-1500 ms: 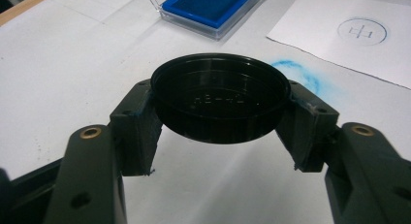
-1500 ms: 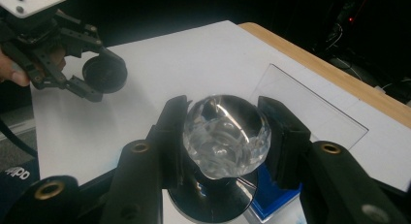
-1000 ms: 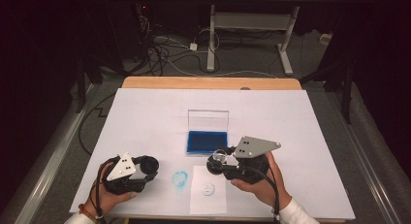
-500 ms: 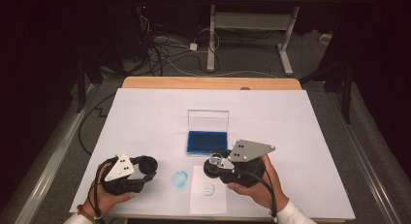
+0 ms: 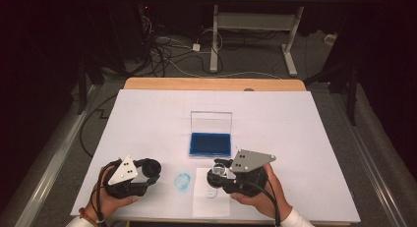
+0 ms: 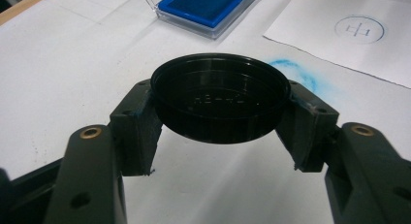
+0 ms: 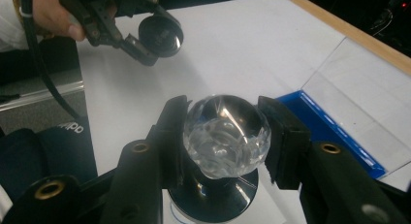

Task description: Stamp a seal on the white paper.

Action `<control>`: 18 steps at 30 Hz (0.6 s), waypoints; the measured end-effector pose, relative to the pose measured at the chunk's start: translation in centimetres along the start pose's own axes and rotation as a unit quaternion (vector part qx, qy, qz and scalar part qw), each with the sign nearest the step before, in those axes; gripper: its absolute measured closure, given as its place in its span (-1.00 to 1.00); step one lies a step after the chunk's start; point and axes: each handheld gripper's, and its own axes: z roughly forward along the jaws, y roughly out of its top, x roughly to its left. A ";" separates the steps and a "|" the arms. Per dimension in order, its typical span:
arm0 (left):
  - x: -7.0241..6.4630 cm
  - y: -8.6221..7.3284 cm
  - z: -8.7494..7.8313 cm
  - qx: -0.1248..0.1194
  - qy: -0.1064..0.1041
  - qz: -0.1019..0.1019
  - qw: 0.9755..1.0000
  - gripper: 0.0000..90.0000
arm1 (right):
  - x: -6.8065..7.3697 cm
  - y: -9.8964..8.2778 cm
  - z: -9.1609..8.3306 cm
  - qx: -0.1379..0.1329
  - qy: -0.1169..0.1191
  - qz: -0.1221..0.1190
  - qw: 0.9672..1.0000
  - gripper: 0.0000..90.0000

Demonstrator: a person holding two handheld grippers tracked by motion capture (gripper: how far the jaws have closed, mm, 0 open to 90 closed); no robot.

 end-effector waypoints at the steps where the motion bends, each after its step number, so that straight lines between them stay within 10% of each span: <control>1: 0.0 0.0 0.0 -0.001 0.000 0.000 1.000 -0.19 | 0.1 -0.1 0.2 0.003 0.002 0.000 1.000 0.27; 18: 0.0 0.1 0.0 -0.001 0.000 0.001 1.000 -0.19 | 0.9 -3.1 4.0 0.050 0.015 0.003 0.999 0.27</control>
